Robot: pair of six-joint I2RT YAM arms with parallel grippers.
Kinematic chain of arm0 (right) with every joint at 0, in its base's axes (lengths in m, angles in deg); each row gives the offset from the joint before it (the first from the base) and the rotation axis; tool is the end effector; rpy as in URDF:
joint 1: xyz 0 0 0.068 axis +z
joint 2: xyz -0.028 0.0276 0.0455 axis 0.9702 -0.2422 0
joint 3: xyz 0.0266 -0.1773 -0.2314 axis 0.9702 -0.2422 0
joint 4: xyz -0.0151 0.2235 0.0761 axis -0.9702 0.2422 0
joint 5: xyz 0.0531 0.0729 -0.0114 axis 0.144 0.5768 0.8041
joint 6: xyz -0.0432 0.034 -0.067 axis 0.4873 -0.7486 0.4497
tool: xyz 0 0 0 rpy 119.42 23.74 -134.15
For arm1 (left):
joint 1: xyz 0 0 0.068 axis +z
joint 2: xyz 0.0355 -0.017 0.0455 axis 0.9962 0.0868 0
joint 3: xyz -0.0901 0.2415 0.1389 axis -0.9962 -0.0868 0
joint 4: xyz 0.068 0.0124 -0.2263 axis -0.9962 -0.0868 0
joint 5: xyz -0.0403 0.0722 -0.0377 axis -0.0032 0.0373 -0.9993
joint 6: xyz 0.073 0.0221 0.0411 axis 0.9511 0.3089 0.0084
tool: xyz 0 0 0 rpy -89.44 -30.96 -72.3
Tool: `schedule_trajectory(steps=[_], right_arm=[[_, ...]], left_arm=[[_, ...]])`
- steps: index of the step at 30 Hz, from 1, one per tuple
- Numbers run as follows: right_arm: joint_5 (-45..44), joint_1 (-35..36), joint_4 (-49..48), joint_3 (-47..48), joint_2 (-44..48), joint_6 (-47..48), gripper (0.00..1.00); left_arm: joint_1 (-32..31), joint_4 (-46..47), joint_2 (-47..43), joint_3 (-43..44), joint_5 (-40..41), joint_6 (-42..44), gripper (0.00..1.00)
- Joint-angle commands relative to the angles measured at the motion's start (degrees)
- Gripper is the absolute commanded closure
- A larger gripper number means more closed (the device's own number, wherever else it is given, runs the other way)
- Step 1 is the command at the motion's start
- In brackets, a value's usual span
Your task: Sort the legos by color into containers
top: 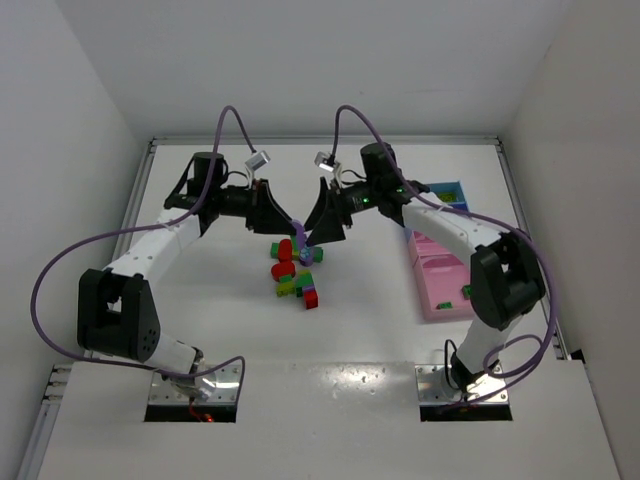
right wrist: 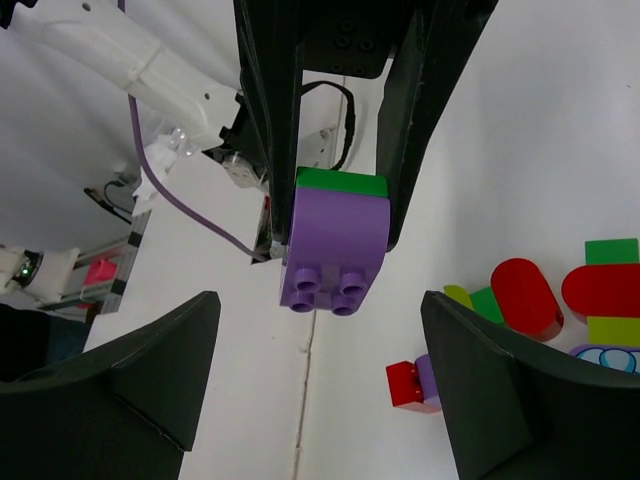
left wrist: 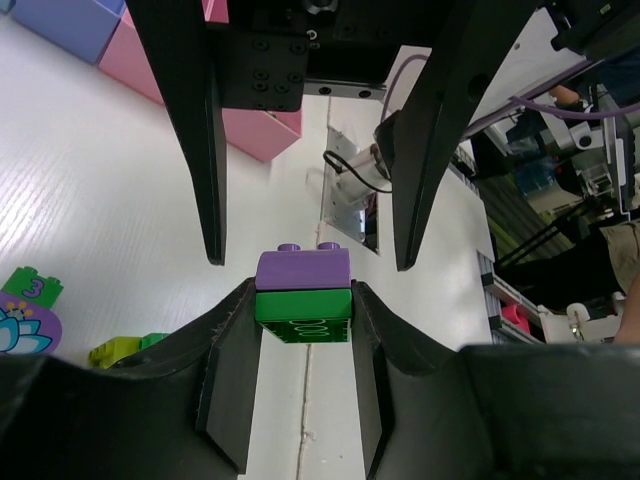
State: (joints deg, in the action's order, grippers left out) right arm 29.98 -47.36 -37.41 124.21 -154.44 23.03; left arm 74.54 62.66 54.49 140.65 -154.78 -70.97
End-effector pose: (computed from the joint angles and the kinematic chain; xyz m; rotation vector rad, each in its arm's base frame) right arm 0.2976 0.2449 0.3036 -1.0560 1.8492 1.7226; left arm 0.2711 -0.1262 0.3253 0.7559 1.8953 -1.6895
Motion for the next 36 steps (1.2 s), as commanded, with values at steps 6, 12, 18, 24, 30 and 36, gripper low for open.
schedule_trajectory(steps=[6, 12, 18, 24, 30, 36], right_arm=[[0.1, 2.8, -4.3, 1.9, -0.9, -0.8, 0.22], [-0.4, 2.8, -4.3, 2.4, -1.4, -0.8, 0.40], [-2.0, 2.8, -4.3, 2.4, -1.4, -0.8, 0.70], [-2.0, 2.8, -4.3, 1.3, -0.8, -0.8, 0.95], [-2.0, 2.8, -4.3, 1.3, -0.3, -0.8, 0.96], [-1.5, 2.8, -4.3, 1.3, 0.8, -0.8, 0.96]], left_arm=[[-0.9, 1.8, 0.1, 2.0, -1.4, 0.7, 1.00], [-0.9, 1.8, 0.7, 1.5, -0.9, 0.7, 1.00], [-1.5, 1.8, 0.7, 0.9, -0.3, 1.3, 1.00], [-1.5, 1.8, 0.1, -0.3, -0.3, 1.3, 0.91], [-1.5, 1.8, -0.4, -0.3, -0.3, 1.3, 0.69], [-1.5, 1.8, -0.4, -0.8, -0.3, 1.3, 0.51]])
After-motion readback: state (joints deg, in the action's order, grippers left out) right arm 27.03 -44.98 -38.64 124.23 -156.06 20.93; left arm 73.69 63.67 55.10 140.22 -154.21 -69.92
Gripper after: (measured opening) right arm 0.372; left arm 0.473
